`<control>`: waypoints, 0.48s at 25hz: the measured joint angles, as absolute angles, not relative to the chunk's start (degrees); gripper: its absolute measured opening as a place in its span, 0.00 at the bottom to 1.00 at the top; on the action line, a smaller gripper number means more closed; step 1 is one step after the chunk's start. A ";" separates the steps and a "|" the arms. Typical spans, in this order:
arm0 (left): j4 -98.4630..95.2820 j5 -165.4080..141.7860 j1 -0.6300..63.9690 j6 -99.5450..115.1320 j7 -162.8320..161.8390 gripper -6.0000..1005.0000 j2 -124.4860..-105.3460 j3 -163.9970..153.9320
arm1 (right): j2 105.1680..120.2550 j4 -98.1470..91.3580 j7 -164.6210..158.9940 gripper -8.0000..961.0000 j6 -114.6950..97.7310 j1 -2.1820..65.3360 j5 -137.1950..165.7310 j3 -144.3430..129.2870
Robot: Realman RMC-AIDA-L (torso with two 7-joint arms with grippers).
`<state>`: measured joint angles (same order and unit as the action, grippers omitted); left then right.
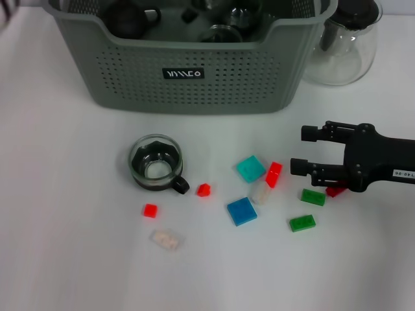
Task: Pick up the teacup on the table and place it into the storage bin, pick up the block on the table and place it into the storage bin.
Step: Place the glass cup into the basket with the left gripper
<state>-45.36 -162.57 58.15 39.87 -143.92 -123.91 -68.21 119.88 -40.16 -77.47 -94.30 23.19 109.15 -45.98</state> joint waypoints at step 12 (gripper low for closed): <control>-30.18 -163.70 65.89 37.45 -146.30 0.05 -121.75 -69.85 | 119.89 -39.51 -77.49 0.83 -94.16 23.37 109.17 -45.96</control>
<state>-30.18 -163.70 65.89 37.45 -146.30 -121.75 -69.85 119.89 -39.51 -77.49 -94.16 23.37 109.17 -45.96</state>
